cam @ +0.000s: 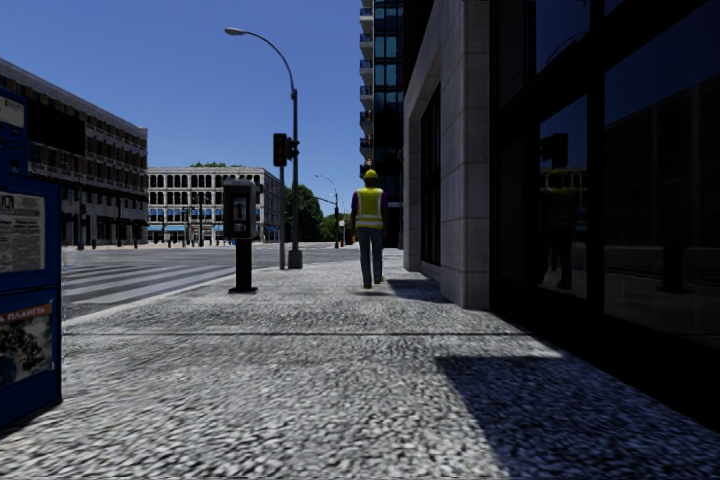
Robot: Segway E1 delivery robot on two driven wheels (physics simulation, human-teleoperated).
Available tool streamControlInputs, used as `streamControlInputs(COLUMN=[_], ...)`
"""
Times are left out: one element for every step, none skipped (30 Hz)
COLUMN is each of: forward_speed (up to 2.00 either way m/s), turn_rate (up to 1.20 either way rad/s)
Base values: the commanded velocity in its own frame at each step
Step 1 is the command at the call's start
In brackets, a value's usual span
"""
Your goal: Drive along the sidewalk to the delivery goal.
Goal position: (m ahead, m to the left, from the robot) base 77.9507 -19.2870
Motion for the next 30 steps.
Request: streamControlInputs(forward_speed=[1.51, 1.54, 1.56, 1.58, 1.58, 1.67, 1.79, 1.89, 1.89, 1.92, 1.93, 1.94, 1.94, 1.94, 1.94, 1.94, 1.94, 1.94, 1.94, 1.94, 1.94, 1.94, 1.94, 1.94, 1.94, 1.94, 1.93, 1.93, 1.93, 1.93], turn_rate=[0.00, 0.00, 0.00, 0.00, 0.00, 0.00, 0.00, 0.00, 0.00, 0.00, 0.00, 0.00, 0.00, 0.00, 0.00, 0.00, 0.00, 0.00, 0.00, 0.00, 0.00, 0.00, 0.00, 0.00, 0.00, 0.00, 0.00, 0.00, 0.00, 0.00])
